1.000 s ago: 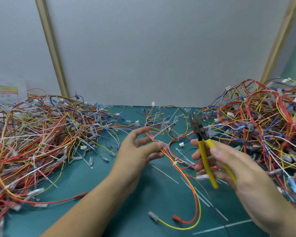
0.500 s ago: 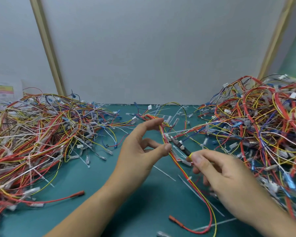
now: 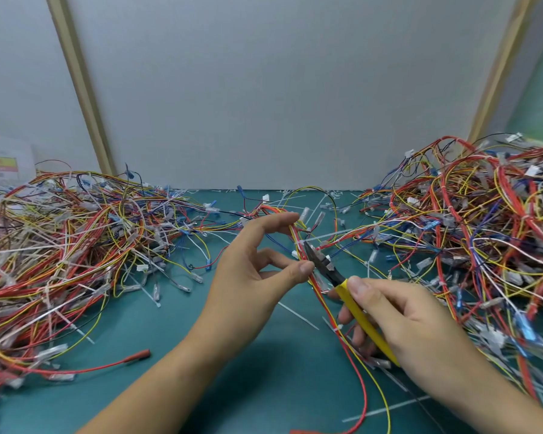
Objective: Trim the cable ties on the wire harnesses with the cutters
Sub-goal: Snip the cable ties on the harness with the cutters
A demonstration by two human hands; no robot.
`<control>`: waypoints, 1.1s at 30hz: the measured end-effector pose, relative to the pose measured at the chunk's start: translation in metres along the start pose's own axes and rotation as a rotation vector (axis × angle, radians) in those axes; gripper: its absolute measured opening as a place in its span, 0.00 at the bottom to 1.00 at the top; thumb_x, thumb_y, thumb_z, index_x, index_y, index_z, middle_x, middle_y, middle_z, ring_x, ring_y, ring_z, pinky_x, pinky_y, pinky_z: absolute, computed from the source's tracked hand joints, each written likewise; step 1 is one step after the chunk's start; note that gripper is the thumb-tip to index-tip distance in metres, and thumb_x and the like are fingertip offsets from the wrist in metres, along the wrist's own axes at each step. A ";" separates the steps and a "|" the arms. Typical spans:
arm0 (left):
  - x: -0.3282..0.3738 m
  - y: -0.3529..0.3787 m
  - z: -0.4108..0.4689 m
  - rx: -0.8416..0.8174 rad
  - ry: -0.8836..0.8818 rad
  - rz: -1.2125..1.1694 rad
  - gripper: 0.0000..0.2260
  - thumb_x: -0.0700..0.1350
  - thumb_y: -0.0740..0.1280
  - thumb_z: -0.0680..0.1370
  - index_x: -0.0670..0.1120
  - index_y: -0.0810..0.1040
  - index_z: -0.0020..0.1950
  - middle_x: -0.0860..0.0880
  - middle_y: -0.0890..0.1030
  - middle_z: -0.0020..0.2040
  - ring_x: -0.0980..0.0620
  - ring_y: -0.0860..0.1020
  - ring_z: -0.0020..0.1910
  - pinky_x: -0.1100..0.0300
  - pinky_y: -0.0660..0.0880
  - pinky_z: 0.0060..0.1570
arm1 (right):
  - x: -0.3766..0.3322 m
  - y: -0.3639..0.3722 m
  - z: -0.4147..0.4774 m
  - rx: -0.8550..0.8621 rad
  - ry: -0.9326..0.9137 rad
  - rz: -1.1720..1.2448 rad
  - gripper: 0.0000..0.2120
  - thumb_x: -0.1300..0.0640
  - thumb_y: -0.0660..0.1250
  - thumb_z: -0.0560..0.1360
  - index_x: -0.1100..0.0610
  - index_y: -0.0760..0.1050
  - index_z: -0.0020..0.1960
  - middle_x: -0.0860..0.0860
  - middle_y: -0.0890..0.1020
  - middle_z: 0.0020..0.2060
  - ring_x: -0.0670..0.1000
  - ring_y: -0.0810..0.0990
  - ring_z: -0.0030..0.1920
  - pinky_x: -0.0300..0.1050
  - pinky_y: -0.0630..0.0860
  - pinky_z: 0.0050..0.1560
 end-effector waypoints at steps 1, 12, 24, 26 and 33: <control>0.000 0.000 0.000 -0.001 -0.001 -0.004 0.23 0.37 0.76 0.72 0.54 0.77 0.63 0.53 0.79 0.57 0.50 0.83 0.40 0.53 0.82 0.50 | 0.000 0.000 0.000 -0.002 0.006 0.007 0.20 0.35 0.60 0.70 0.48 0.83 0.37 0.51 0.81 0.28 0.49 0.78 0.28 0.40 0.75 0.30; 0.001 0.002 -0.001 -0.039 0.017 -0.016 0.22 0.37 0.76 0.73 0.52 0.77 0.63 0.59 0.78 0.55 0.51 0.83 0.40 0.53 0.82 0.49 | 0.001 0.001 0.001 -0.004 0.027 0.102 0.22 0.36 0.61 0.71 0.52 0.85 0.42 0.52 0.79 0.27 0.50 0.77 0.26 0.41 0.75 0.29; 0.002 0.003 -0.002 -0.041 0.011 -0.015 0.22 0.36 0.76 0.73 0.53 0.77 0.63 0.58 0.78 0.56 0.51 0.82 0.40 0.57 0.82 0.48 | 0.001 0.001 0.000 -0.020 0.011 0.036 0.24 0.34 0.57 0.73 0.51 0.84 0.42 0.60 0.80 0.29 0.52 0.77 0.26 0.40 0.72 0.27; 0.002 0.004 -0.002 -0.043 0.008 -0.016 0.22 0.37 0.76 0.73 0.52 0.77 0.63 0.58 0.78 0.56 0.52 0.82 0.40 0.59 0.81 0.47 | 0.001 0.001 0.000 -0.027 0.016 0.072 0.24 0.35 0.58 0.73 0.52 0.83 0.42 0.60 0.79 0.29 0.53 0.74 0.24 0.42 0.72 0.25; 0.002 0.004 -0.003 -0.032 -0.016 -0.032 0.23 0.37 0.76 0.72 0.52 0.77 0.63 0.60 0.78 0.54 0.52 0.83 0.39 0.63 0.79 0.45 | 0.002 0.001 -0.001 -0.023 0.018 0.105 0.24 0.35 0.58 0.72 0.53 0.84 0.43 0.58 0.78 0.29 0.53 0.72 0.25 0.44 0.69 0.24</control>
Point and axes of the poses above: each hand's wrist, its own z-axis towards the middle knuckle, its own y-axis out of the palm, x = y × z, the point moved 2 cm from there along z, towards the middle knuckle
